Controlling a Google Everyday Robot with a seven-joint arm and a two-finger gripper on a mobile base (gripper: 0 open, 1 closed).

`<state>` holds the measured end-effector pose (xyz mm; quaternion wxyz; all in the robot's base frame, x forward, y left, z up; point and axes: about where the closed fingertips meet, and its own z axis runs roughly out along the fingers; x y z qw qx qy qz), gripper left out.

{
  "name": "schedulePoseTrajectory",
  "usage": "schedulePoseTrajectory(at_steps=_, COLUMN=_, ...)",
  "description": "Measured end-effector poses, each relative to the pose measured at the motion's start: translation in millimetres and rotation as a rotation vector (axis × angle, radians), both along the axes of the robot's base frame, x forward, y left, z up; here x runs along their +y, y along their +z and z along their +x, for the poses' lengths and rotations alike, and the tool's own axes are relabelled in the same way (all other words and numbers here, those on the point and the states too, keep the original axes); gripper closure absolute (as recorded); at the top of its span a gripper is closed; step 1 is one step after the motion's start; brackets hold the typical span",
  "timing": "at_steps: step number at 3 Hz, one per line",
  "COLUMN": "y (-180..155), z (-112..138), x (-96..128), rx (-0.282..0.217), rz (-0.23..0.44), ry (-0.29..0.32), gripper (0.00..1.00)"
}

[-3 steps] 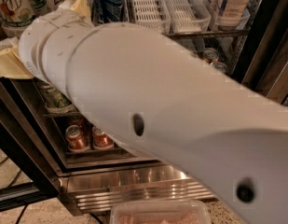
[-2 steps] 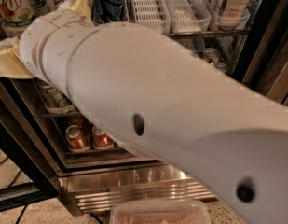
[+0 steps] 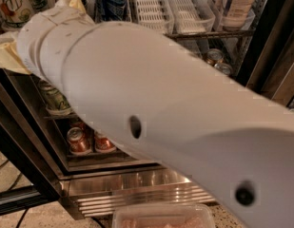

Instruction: Pick 7up can from top shelf of fridge

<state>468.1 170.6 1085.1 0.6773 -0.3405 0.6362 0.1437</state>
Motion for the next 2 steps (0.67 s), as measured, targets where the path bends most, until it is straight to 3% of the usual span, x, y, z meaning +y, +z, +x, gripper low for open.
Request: schedulePoseTrajectory(at_steps=2, y=2.1, z=17.5, x=-17.9, rx=-0.045, rz=-0.002, ry=-0.094, gripper=0.17)
